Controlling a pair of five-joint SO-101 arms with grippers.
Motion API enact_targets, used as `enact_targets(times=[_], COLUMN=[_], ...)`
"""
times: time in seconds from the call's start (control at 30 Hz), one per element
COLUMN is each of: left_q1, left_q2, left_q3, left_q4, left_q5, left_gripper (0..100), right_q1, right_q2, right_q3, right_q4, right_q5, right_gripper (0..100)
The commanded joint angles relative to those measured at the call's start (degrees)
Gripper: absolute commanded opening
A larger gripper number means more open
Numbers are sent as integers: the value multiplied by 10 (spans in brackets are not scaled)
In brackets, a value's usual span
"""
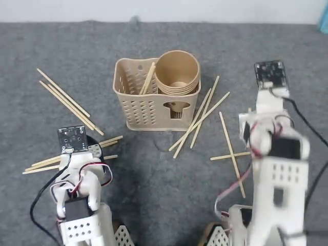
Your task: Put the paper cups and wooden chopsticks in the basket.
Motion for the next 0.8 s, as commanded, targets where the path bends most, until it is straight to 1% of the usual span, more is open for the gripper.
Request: enact_targets(times=[0.0,0.07,0.2,0.27,0.4,0.5,0.57,0.77], left_q1=[-4,-4,-4,-4,-4,-4,-4,-4], left_q2=[-6,-6,-6,-6,-6,-6,-6,-6], left_q3=[-2,-2,-2,-2,-2,-2,-2,-2], left_q4=[-6,-5,-5,-5,-5,-5,-5,-7], left_q5=[1,1,1,1,1,1,1,1], left_gripper=[15,15,15,15,15,15,15,15], right_q1=[0,0,0,-1,-51,-102,-132,-230], right_q2=[-124,-154,-167,-167,-173,-171,-167,-165], right_q3=[11,5,-28,-46,-58,-56,-56,-61], right_q4=[-71,-97,-155,-191,-300,-402,-452,-578], right_q5=[-6,-19,-91,-139,-251,-316,-339,-332], right_gripper=[7,7,7,7,7,8,9,9])
